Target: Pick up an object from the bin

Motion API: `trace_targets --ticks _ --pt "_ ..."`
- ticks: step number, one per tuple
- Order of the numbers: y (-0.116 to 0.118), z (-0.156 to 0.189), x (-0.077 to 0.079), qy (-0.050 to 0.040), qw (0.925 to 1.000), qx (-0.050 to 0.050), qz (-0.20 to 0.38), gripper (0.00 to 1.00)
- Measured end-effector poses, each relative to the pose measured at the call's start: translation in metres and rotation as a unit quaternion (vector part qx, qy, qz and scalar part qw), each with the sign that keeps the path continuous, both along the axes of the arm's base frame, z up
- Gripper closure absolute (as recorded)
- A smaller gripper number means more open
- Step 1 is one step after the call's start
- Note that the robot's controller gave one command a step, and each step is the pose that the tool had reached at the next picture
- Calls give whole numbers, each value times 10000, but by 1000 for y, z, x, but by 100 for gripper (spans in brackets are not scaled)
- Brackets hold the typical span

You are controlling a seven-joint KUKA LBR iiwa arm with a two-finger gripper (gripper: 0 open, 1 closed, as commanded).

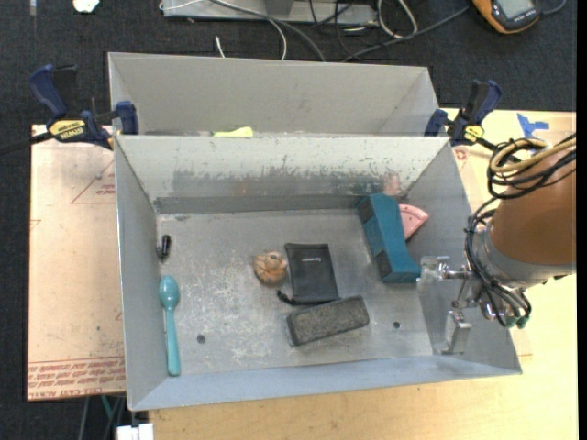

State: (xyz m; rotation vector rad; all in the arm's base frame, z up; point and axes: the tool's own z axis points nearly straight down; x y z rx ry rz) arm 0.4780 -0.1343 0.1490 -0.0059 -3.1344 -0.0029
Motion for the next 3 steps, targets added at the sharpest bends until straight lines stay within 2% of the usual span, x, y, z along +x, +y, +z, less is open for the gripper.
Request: trace_targets --ticks 1,2,3 --pt "1 4 2 -37 10000 -8 22 0" --pt "78 -56 21 -42 9972 -2 742 0" --pt "109 -21 28 -57 9970 -12 772 0"
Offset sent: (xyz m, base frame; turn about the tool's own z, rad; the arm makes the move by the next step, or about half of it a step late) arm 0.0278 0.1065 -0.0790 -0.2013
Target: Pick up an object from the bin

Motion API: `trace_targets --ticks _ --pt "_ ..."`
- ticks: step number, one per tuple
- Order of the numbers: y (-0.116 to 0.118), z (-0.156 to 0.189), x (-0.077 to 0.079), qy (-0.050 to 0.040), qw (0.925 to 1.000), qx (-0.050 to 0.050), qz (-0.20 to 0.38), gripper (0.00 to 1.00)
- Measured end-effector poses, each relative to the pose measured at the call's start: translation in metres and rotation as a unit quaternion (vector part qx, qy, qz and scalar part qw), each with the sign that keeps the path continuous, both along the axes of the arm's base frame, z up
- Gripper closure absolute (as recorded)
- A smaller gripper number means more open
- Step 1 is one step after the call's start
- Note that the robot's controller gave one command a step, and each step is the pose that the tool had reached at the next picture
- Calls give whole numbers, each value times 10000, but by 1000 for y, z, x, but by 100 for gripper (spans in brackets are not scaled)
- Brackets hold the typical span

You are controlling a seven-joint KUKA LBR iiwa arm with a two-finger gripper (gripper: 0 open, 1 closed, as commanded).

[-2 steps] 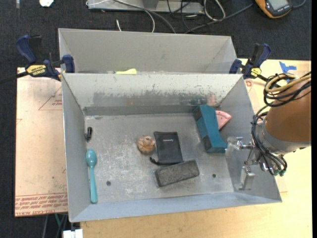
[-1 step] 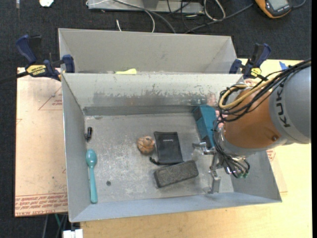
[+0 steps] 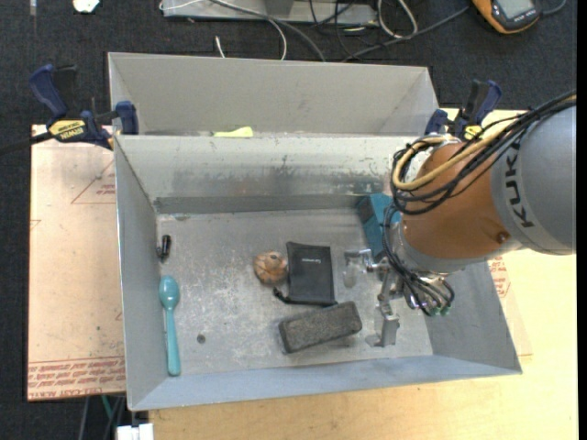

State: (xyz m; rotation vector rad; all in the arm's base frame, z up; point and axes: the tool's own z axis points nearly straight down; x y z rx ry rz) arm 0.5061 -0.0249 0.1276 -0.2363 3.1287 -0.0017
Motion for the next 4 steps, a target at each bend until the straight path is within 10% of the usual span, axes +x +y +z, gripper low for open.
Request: trace_targets --ticks 1,2,3,4 --pt "40 -31 -3 65 9999 31 135 0" --pt "51 -59 13 -21 9958 16 -917 0" --pt "28 -58 9 13 9999 25 -107 100" --pt "28 -58 9 14 9999 25 -104 100"
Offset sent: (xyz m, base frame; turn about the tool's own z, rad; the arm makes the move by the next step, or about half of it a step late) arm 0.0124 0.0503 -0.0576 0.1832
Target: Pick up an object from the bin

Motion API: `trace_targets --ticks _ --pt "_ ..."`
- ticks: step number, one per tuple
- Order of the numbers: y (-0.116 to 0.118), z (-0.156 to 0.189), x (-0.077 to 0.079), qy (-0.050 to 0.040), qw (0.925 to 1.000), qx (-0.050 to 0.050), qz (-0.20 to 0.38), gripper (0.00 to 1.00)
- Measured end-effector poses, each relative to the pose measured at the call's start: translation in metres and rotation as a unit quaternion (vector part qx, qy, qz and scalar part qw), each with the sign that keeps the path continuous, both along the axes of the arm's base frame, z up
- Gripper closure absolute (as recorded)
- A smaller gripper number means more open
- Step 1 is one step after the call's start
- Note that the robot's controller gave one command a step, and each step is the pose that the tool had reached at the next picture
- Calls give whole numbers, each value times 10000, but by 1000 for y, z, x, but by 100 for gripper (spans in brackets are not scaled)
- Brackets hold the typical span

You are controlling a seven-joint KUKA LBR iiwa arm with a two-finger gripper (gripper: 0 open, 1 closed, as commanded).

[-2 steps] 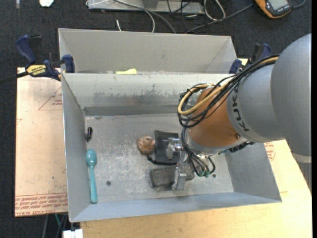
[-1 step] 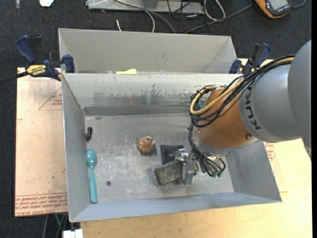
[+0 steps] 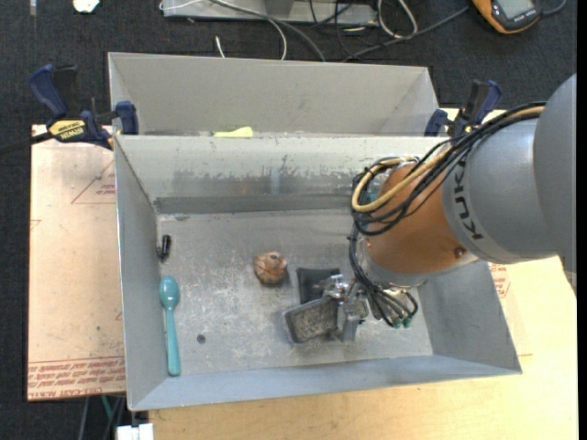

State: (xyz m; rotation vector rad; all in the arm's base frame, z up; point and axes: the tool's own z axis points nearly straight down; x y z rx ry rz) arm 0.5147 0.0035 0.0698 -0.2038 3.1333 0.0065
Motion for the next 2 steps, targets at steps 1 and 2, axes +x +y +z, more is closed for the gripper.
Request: trace_targets --ticks 1,2 --pt "0 3 0 -3 10000 3 3 100" --pt "1 13 0 -3 10000 4 7 100"
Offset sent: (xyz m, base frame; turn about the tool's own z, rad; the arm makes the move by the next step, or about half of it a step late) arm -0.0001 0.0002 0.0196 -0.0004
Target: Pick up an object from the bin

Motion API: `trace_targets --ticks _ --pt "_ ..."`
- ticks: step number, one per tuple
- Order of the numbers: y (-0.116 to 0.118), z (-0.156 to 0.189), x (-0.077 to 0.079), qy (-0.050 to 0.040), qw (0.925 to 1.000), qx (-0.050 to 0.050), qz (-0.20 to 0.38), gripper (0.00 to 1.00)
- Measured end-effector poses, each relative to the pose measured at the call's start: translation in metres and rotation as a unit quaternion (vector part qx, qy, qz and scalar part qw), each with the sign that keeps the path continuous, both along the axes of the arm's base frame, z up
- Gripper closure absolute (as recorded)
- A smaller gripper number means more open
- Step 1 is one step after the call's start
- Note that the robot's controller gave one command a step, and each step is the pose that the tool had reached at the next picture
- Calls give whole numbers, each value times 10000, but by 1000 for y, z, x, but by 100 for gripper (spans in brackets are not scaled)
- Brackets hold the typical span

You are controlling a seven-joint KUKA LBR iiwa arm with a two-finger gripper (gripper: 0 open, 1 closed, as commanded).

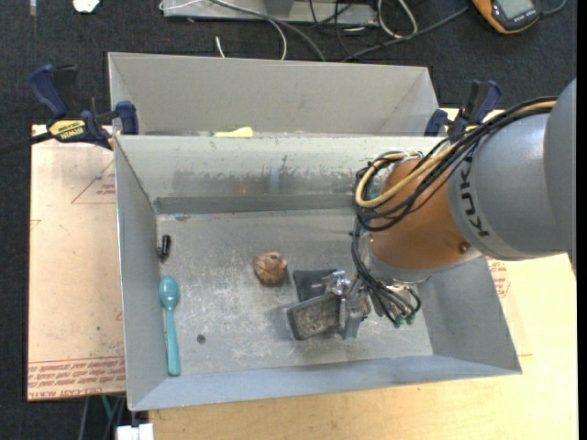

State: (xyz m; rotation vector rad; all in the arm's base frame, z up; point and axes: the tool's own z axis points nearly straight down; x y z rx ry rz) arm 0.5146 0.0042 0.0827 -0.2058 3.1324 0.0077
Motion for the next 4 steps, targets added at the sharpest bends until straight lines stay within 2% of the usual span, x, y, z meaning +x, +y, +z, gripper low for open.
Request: trace_targets --ticks 1,2,3,4 --pt "0 8 1 -10 10000 1 2 100" --pt "0 30 -2 27 10000 2 5 100" --pt "1 65 -2 39 10000 3 8 100" --pt "1 100 0 4 10000 2 9 100"
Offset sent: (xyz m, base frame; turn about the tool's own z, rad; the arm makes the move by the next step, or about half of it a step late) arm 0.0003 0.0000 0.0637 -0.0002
